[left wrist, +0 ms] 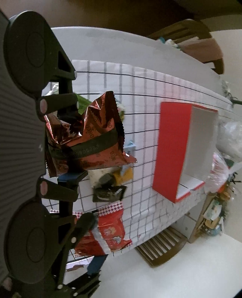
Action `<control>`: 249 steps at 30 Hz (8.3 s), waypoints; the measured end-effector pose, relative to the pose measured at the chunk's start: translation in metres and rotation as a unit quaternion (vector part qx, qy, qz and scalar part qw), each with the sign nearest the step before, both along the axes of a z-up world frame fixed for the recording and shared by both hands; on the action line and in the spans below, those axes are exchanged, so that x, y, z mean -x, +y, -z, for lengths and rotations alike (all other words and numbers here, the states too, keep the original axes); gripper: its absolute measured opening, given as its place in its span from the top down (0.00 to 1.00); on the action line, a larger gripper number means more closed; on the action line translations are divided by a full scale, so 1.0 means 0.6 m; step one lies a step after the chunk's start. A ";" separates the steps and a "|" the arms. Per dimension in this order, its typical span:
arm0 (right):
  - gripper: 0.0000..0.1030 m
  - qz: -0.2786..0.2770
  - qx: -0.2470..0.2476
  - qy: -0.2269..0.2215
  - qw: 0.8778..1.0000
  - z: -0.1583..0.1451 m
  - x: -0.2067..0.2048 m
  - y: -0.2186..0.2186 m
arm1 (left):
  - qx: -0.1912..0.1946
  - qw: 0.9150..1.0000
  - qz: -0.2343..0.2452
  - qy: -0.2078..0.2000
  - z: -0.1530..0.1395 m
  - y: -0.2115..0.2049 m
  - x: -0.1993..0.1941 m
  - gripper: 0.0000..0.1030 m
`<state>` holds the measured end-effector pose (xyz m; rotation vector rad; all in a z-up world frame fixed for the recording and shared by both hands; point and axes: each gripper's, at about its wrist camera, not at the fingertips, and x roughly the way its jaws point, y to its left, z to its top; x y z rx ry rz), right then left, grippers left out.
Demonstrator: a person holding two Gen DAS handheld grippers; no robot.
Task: Organize snacks
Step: 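Carry both packets into the red box and open both grippers, then withdraw both tools from the box back toward the snack pile, then grasp the green packet with the left gripper while the right grasps the black packet, then carry both packets into the red box and release them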
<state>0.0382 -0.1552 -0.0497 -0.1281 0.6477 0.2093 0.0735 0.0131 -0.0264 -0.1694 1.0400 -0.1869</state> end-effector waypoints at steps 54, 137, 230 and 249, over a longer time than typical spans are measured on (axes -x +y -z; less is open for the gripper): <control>0.26 -0.064 0.033 0.087 0.994 0.079 -0.558 0.009 | -0.152 0.988 -0.013 0.033 0.059 -0.057 -0.528 0.51; 0.00 -0.055 -0.098 0.033 0.993 -0.006 -0.120 -0.038 | -0.038 0.994 -0.037 -0.100 -0.036 0.050 -0.049 0.01; 0.69 -0.030 -0.089 0.032 0.995 -0.028 -0.194 -0.051 | -0.067 0.992 -0.052 -0.093 -0.051 0.020 -0.117 0.59; 0.69 -0.025 -0.061 0.012 0.998 -0.065 -0.366 -0.056 | -0.106 0.987 -0.052 -0.107 -0.087 -0.022 -0.302 0.59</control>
